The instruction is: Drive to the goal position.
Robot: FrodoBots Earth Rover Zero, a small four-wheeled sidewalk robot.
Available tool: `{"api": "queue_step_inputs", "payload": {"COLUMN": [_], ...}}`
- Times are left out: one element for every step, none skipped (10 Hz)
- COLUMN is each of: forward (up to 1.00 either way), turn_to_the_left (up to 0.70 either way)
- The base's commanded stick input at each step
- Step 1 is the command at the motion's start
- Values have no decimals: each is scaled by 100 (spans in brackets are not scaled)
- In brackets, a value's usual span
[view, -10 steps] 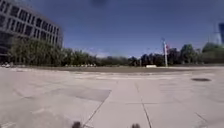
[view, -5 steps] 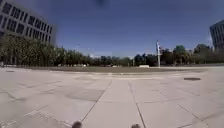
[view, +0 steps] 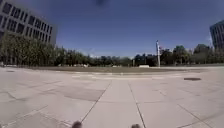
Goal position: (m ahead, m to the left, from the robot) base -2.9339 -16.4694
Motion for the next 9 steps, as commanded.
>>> {"api": "queue_step_inputs", "payload": {"forward": [85,85,85,85,85,85,85,85,85], "turn_to_the_left": [-31,-31,-31,-31,-31,-31,-31,-31,-31]}}
